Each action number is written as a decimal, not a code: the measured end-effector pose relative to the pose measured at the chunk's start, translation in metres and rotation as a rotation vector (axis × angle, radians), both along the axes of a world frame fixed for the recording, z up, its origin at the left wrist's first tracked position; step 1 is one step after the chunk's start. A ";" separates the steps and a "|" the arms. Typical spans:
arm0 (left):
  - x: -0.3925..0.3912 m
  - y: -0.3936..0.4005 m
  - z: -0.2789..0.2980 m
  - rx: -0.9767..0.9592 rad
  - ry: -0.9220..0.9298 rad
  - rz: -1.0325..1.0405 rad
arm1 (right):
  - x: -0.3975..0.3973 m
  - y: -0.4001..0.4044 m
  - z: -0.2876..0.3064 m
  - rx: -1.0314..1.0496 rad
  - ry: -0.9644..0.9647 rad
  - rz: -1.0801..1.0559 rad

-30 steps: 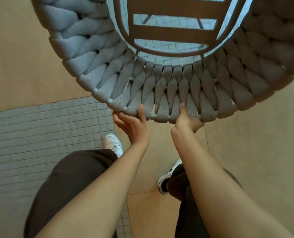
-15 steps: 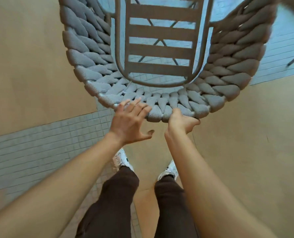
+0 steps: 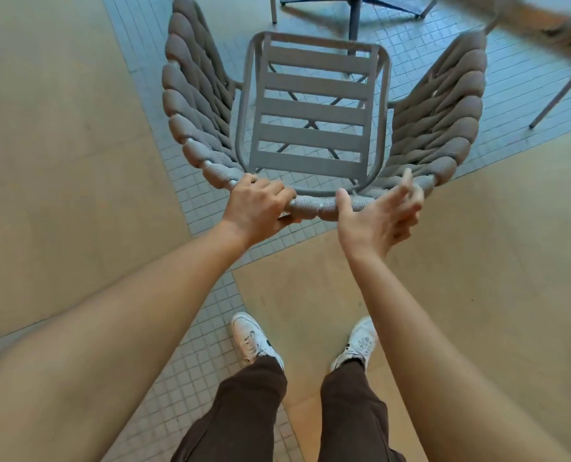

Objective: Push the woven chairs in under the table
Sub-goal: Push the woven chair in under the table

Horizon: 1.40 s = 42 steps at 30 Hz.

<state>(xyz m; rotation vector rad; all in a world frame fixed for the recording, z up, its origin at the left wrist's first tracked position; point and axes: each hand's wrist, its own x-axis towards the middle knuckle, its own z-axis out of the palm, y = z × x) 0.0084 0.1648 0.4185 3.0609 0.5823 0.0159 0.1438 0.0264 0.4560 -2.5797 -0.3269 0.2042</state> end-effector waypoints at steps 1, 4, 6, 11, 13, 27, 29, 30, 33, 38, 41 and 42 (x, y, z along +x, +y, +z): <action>0.001 0.001 0.001 -0.013 0.004 0.003 | 0.005 -0.003 0.001 -0.031 -0.077 0.234; 0.002 0.003 0.004 -0.044 0.013 0.014 | 0.027 -0.003 0.000 -0.298 -0.062 0.920; 0.005 0.008 0.008 -0.070 0.030 0.015 | 0.039 0.000 -0.002 -0.503 -0.104 1.180; 0.016 0.024 0.017 -0.101 0.189 -0.088 | 0.048 0.020 -0.006 -0.568 -0.071 1.256; 0.017 0.029 0.018 -0.092 0.215 -0.136 | 0.048 0.030 -0.008 -0.594 -0.069 1.239; 0.047 0.097 0.019 -0.129 0.235 -0.311 | 0.057 0.076 -0.013 -0.621 -0.086 1.017; 0.057 0.114 0.020 -0.121 0.237 -0.344 | 0.063 0.088 -0.013 -0.611 -0.087 0.992; 0.062 0.121 0.019 -0.116 0.237 -0.360 | 0.066 0.092 -0.015 -0.606 -0.087 0.984; 0.078 0.139 0.018 -0.094 0.211 -0.409 | 0.077 0.104 -0.015 -0.586 -0.098 0.995; 0.089 0.153 0.013 -0.086 0.220 -0.428 | 0.088 0.114 -0.016 -0.553 -0.091 1.061; 0.087 0.150 0.013 -0.096 0.210 -0.421 | 0.089 0.114 -0.014 -0.551 -0.074 1.090; 0.087 0.150 0.013 -0.103 0.220 -0.418 | 0.090 0.114 -0.012 -0.562 -0.064 1.101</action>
